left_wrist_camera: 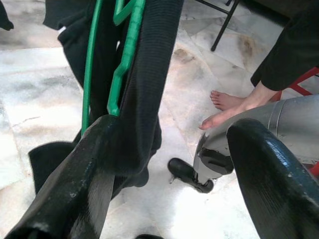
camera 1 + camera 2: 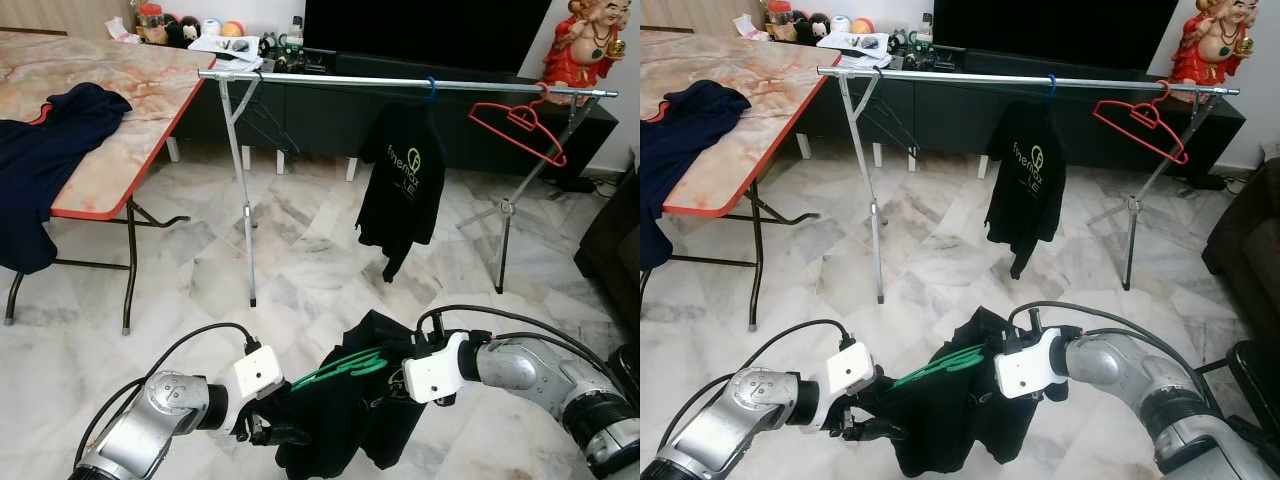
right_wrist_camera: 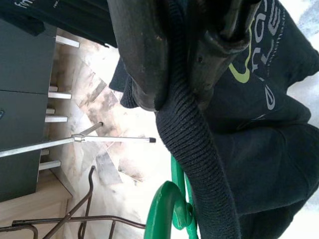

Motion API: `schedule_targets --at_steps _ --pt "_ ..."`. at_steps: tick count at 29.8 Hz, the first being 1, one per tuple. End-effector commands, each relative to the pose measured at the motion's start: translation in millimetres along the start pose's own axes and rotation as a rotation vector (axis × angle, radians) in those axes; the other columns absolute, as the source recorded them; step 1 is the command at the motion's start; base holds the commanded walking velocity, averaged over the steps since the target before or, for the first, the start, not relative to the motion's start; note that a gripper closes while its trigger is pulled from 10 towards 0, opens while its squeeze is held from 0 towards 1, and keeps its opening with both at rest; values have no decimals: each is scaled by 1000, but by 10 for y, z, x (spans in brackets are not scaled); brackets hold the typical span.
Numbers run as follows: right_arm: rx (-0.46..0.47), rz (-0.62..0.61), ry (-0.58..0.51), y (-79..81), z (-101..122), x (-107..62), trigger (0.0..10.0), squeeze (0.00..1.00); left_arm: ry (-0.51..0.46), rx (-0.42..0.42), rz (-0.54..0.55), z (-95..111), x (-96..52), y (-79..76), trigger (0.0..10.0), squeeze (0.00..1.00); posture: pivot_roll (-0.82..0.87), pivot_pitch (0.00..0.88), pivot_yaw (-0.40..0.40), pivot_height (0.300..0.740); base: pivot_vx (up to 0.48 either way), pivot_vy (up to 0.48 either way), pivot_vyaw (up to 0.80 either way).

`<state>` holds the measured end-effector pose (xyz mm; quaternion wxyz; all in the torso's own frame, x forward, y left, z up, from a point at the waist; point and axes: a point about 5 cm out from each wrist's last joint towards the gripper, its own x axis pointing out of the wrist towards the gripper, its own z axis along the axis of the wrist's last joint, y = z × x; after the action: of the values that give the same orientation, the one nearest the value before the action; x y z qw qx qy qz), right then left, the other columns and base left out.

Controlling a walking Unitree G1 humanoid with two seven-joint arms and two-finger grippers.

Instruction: Hang hanger

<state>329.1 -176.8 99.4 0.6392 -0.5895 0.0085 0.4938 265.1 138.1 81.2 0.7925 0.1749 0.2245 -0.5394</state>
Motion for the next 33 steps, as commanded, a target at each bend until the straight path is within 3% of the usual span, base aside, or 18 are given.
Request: schedule_targets --at_steps 1,7,13,15,21,33 --pt "14 -48 -8 -85 2 -26 10000 0 7 2 -37 -8 46 -59 10000 0 26 99 -120 740 0 0 0" --pt "65 -102 -24 -199 33 -16 10000 0 29 1 -61 -33 111 -110 10000 0 29 100 -119 740 0 0 0" --pt "48 -105 -43 -257 81 -4 10000 0 43 7 -52 -53 158 -121 10000 0 28 100 -120 740 0 0 0" --pt "53 -104 -46 -261 84 -7 10000 0 60 28 -22 -71 171 -96 10000 0 30 100 -121 740 0 0 0" --pt "62 -78 -51 -218 74 -31 10000 0 75 103 206 -37 189 158 10000 0 24 100 -122 740 0 0 0" --pt "84 -77 -59 -226 90 -21 10000 0 52 145 240 0 244 175 10000 0 26 100 -121 740 0 0 0"
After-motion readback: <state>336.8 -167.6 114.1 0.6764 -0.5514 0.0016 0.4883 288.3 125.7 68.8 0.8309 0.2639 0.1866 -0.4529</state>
